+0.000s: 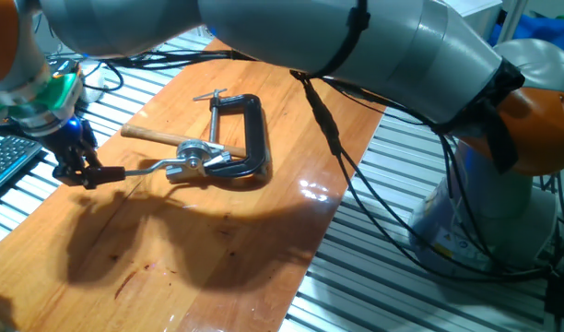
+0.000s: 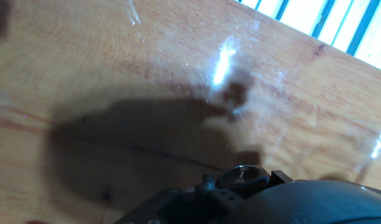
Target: Pull up the lever
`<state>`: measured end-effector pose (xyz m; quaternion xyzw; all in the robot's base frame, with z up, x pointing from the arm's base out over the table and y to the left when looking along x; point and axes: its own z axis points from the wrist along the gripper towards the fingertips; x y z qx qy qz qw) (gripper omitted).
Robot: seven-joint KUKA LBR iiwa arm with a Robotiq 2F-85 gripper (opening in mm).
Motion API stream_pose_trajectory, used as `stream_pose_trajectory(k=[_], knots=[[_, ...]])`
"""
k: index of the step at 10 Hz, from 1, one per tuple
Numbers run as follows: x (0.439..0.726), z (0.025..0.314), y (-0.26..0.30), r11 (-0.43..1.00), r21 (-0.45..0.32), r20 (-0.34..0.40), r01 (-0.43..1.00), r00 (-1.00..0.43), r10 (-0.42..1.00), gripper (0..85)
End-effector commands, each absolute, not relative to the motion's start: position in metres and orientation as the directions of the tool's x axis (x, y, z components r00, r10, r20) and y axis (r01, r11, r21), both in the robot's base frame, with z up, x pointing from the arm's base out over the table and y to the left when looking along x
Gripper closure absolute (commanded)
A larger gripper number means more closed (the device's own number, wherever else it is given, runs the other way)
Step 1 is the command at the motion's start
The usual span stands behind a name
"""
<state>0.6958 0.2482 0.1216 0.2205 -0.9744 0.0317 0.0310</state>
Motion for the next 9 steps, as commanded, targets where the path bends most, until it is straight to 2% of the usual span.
stream_pose_trajectory(k=[1,3,9], knots=[[0.694,0.127,0.249,0.9,-0.056,0.074,-0.432,-0.901,-0.427,85.0],[0.688,0.133,0.252,0.9,-0.08,0.074,-0.429,-0.903,-0.424,85.0],[0.676,0.146,0.249,0.899,-0.072,0.08,-0.432,-0.901,-0.426,85.0]])
